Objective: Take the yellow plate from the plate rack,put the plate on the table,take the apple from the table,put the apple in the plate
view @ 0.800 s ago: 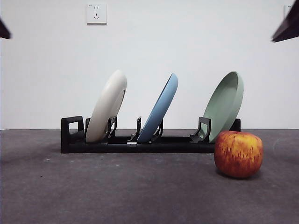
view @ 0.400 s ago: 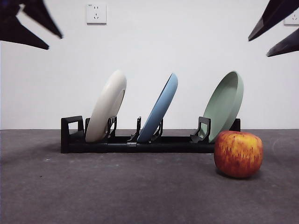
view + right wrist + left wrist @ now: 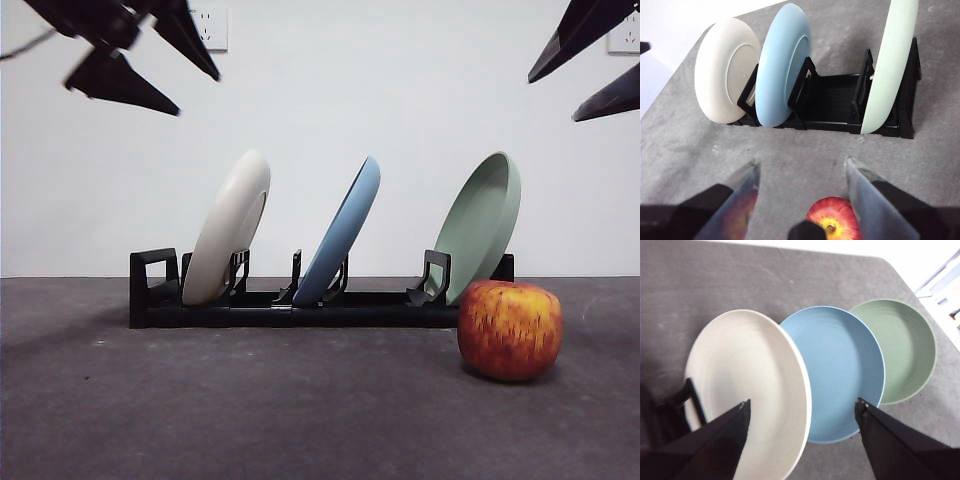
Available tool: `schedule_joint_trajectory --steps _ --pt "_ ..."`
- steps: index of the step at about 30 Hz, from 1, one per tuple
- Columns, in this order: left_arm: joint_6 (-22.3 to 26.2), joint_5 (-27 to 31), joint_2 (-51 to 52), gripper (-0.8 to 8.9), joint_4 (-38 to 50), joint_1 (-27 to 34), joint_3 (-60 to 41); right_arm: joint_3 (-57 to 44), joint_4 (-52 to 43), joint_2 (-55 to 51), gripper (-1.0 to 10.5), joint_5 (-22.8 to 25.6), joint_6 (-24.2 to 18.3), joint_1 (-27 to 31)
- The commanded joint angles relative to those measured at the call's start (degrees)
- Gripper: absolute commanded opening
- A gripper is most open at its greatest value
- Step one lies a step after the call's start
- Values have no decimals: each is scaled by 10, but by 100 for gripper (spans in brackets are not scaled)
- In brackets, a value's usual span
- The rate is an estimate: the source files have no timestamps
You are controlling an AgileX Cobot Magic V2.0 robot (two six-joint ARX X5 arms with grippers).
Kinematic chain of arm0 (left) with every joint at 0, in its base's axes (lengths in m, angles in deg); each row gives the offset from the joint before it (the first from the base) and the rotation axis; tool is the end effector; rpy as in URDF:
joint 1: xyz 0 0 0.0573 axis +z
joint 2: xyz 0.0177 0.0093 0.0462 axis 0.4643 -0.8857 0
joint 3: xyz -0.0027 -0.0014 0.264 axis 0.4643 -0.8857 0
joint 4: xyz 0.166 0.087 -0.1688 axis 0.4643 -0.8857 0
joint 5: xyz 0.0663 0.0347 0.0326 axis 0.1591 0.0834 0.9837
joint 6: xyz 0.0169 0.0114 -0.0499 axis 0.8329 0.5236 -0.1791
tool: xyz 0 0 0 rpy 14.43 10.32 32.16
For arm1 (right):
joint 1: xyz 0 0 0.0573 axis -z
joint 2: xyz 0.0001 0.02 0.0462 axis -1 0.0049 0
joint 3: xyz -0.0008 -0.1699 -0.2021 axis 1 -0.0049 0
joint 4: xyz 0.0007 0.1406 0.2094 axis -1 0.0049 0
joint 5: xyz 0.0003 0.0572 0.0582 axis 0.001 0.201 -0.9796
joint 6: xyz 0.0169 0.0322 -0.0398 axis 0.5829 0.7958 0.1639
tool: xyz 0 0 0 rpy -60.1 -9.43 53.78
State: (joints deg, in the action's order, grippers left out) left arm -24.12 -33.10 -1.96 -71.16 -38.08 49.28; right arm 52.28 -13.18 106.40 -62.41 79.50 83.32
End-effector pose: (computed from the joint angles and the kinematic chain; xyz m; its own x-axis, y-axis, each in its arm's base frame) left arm 0.3459 -0.0777 0.3385 0.6270 -0.6032 -0.4930 0.4392 0.7964 -0.4158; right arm 0.2049 0.0362 0.2866 0.7210 0.5382 -0.4365 -0.3746 0.8326 0.4079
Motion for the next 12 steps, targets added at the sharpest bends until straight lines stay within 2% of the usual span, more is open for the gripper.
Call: schedule_joint_trajectory --steps 1,12 --pt "9 -1 -37 346 -5 -10 24 4 -3 1 285 -1 -5 0" --pt "6 25 -100 346 12 -38 38 4 -3 1 285 0 -5 0"
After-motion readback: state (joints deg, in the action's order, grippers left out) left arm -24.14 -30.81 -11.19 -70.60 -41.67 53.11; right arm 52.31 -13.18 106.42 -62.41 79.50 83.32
